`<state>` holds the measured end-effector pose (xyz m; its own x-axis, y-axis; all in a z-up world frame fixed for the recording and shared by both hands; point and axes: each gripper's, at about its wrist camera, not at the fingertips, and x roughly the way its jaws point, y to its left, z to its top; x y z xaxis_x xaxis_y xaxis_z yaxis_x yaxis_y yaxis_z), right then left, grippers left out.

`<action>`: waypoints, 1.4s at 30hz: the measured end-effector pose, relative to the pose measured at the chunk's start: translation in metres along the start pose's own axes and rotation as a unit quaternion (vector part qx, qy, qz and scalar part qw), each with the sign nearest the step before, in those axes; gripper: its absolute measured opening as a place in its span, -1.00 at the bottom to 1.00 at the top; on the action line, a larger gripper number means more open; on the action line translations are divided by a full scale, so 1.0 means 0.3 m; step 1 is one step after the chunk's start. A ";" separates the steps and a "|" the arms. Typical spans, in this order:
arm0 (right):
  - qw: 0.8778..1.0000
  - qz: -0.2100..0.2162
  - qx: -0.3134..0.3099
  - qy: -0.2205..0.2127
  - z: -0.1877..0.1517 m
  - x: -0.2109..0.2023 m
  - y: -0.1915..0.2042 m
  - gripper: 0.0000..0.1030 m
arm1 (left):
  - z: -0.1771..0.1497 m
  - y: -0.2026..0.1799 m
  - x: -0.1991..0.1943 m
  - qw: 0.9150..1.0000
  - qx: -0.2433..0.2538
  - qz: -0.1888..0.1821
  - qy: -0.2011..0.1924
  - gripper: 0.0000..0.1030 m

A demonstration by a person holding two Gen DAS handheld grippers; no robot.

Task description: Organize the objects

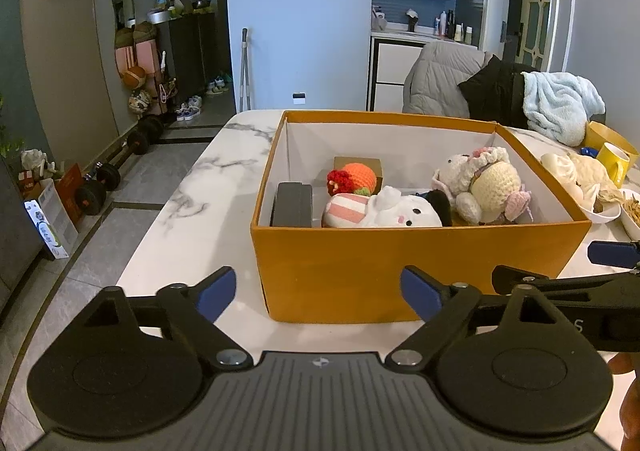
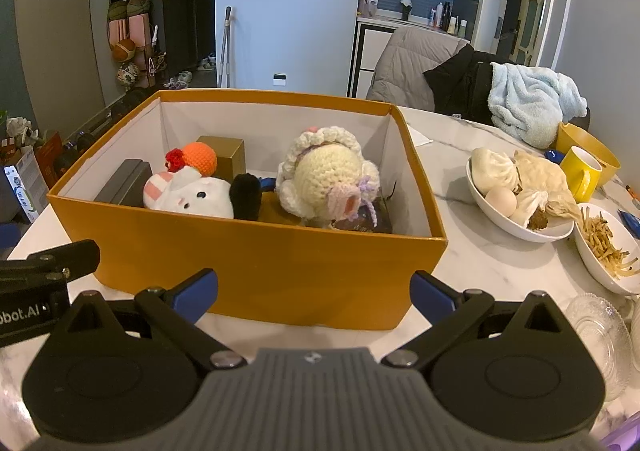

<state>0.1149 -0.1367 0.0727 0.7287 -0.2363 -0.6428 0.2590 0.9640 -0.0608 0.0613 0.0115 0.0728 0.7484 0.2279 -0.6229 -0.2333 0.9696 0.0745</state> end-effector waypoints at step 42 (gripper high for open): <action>1.000 -0.007 -0.002 0.007 -0.005 0.011 -0.010 0.98 | 0.002 0.000 0.003 1.000 0.008 0.005 -0.015 1.00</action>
<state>0.1156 -0.1403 0.0697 0.7165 -0.2474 -0.6522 0.2657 0.9613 -0.0728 0.0623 0.0117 0.0728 0.7644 0.2406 -0.5982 -0.2315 0.9683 0.0936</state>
